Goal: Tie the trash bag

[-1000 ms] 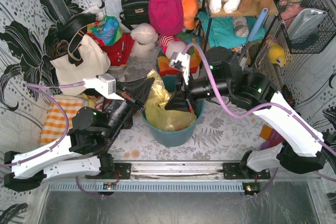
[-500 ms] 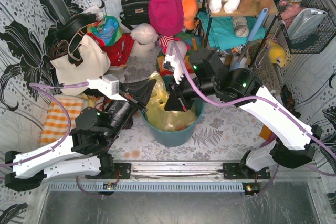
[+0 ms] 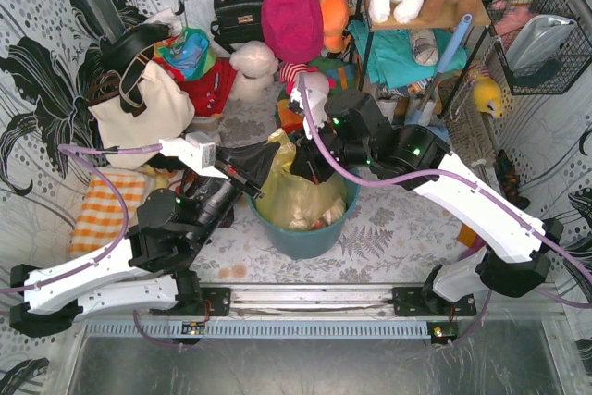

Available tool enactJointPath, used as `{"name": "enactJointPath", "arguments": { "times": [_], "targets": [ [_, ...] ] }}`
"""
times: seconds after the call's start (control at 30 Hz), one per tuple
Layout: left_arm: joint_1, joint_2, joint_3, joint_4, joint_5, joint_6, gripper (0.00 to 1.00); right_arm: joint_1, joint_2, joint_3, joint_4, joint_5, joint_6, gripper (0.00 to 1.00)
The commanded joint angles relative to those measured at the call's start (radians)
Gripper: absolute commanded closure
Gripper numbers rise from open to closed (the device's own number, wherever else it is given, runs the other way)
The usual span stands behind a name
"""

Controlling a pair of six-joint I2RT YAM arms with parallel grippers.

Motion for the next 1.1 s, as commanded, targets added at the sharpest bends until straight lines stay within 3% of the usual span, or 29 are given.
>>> {"name": "enactJointPath", "arguments": {
  "times": [0.0,0.3,0.7,0.93,1.07],
  "targets": [
    [0.004,-0.004,-0.009,0.041,0.014,-0.013,1.0,0.004,-0.009,-0.02,0.105,0.118,0.014,1.0],
    [0.005,-0.004,-0.011,0.044,0.017,-0.013,1.0,0.004,-0.043,-0.109,0.246,0.254,0.038,1.0],
    [0.007,-0.002,-0.013,0.036,-0.002,-0.023,1.0,0.015,-0.227,-0.539,0.779,0.307,0.302,1.0],
    [0.007,0.003,-0.013,0.035,0.004,-0.026,1.0,0.085,-0.219,-0.621,0.948,0.394,0.379,1.0],
    [0.007,-0.003,-0.018,0.033,0.007,-0.035,1.0,0.139,-0.215,-0.656,1.014,0.523,0.393,1.0]
  ]
}}
